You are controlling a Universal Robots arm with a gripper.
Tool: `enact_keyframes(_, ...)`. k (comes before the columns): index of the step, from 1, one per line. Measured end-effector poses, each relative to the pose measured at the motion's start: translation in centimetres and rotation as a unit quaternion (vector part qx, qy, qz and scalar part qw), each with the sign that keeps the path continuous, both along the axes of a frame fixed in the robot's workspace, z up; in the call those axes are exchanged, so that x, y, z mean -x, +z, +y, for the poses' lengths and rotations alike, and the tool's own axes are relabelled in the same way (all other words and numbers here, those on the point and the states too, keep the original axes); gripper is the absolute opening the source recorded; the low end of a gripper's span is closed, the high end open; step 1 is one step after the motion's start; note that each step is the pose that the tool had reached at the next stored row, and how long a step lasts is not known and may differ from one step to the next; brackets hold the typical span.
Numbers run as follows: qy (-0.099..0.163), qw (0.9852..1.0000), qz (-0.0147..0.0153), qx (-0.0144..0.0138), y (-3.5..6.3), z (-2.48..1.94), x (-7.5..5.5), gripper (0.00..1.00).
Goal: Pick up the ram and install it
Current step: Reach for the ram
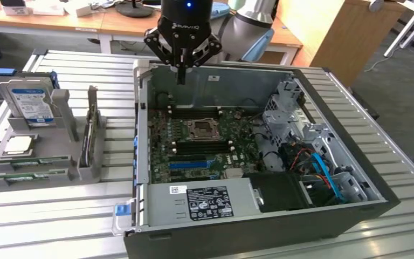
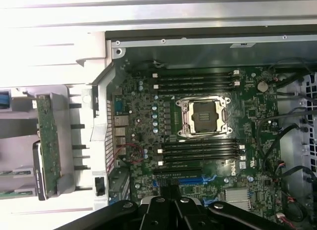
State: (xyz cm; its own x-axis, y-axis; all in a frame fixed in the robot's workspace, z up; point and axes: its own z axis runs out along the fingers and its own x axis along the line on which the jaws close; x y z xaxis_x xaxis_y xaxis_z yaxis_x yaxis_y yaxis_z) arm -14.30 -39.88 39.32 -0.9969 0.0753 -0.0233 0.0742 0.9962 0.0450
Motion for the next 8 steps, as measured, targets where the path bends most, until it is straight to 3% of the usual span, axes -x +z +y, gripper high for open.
enact_keyframes(8, 0.0, 1.0, 0.0, 0.0, 0.0, 0.02, 1.3, 0.11)
